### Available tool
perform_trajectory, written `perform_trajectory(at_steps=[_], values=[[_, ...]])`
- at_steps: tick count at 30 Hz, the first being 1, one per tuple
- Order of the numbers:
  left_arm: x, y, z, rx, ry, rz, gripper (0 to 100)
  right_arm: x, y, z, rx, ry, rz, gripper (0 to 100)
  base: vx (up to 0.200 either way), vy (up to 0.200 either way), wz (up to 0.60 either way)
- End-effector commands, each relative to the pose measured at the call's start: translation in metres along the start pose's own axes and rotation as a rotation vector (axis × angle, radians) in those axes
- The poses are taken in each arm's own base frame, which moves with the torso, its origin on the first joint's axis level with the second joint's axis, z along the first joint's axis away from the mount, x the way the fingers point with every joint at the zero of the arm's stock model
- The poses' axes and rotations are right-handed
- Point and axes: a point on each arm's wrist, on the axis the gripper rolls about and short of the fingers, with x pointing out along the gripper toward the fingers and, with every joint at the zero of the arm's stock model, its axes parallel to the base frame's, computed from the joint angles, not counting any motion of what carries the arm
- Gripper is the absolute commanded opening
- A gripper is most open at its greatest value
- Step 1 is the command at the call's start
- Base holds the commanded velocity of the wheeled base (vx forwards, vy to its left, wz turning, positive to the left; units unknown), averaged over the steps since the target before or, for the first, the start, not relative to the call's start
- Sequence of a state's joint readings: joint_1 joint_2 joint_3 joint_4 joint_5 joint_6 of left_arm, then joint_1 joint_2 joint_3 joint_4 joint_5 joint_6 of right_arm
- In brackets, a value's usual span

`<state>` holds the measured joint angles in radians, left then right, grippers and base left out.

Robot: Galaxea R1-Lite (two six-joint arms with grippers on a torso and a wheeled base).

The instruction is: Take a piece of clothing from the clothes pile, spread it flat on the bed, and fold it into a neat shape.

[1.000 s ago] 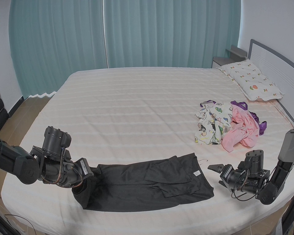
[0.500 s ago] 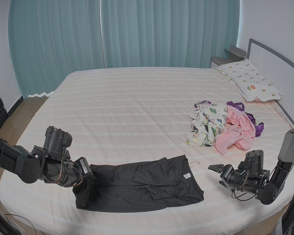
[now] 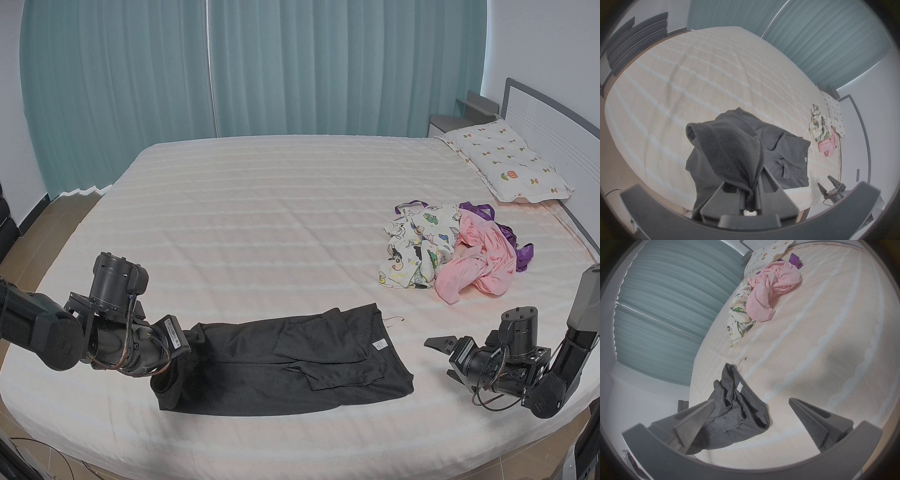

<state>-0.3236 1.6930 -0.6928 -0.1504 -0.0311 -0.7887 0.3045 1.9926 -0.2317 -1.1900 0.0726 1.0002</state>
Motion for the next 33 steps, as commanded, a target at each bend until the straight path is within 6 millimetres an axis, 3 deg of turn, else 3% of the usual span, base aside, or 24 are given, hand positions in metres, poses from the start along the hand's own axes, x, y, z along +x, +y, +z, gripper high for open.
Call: perform_trajectory(at_steps=[1, 14, 33], values=[[0.005, -0.007, 0.008, -0.006, -0.015, -0.011, 0, 0.000, 0.000, 0.000, 0.000, 0.001, -0.001, 100, 0.000, 0.000, 0.00], [0.010, -0.029, 0.014, -0.062, -0.019, -0.021, 0, 0.000, 0.000, 0.000, -0.001, -0.001, 0.002, 100, 0.000, 0.000, 0.00], [0.012, -0.042, 0.007, -0.026, 0.032, -0.007, 0, 0.000, 0.000, 0.000, -0.001, 0.000, 0.000, 100, 0.000, -0.200, 0.00]])
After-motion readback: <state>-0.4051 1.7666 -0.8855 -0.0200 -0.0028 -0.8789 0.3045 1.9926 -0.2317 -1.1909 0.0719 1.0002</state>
